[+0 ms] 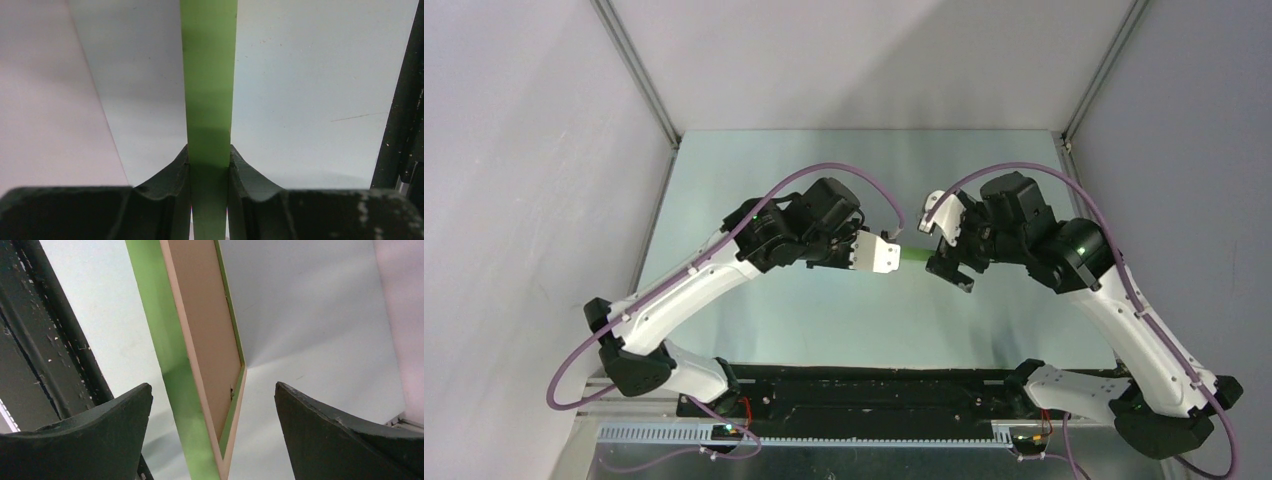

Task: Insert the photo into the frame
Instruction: Turn over the photo frame at the center of the board.

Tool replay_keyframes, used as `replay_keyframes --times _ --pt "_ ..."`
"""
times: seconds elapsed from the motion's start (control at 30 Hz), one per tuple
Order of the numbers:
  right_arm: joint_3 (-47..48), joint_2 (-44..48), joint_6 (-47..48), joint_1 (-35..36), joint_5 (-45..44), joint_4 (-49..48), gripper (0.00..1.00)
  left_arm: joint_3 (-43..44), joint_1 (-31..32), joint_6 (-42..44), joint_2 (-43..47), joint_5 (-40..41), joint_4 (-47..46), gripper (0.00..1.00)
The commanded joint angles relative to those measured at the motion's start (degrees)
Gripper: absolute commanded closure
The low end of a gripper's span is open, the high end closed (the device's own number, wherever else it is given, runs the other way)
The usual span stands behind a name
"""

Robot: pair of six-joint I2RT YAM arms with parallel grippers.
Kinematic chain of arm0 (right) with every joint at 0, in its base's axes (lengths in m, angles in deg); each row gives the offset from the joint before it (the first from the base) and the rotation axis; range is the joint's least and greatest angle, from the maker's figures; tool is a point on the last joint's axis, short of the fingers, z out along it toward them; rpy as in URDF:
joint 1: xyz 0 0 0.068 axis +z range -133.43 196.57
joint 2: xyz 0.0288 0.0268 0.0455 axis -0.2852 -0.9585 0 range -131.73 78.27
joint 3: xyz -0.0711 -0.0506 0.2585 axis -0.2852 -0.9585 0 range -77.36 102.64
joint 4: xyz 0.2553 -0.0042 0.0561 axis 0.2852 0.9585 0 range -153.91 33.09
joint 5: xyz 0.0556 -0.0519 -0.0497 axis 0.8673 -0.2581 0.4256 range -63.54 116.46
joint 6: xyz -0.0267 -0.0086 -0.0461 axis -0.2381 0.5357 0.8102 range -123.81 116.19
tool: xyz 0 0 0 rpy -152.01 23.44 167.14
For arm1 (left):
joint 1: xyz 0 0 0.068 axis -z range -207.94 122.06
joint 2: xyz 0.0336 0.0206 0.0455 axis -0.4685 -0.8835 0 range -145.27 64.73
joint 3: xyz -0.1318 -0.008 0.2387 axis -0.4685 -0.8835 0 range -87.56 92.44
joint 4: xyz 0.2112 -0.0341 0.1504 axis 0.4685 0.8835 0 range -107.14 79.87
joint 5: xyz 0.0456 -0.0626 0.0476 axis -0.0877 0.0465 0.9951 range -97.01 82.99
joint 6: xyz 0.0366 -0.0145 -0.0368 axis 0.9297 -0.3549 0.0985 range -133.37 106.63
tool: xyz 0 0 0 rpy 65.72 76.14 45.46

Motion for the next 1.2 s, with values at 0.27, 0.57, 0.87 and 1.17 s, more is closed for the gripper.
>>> replay_keyframes --times 0.27,0.57,0.87,1.17 --pt "-1.1 -1.7 2.6 3.5 -6.4 -4.3 0.1 7.5 -1.1 0.8 -1.1 -1.9 -1.5 1.0" --pt "-2.6 -2.8 3.1 4.7 -7.8 -5.1 0.24 10.2 -2.8 0.5 -2.3 -4.5 -0.1 1.0" --pt "-2.7 -4.4 3.6 4.6 -8.0 -5.3 0.59 9.8 -4.4 0.1 -2.3 -6.8 0.1 1.0" --pt "-1.4 -5.1 4.4 4.5 -7.9 -3.8 1.0 10.0 -5.1 0.4 -3.0 -6.3 0.1 0.86"
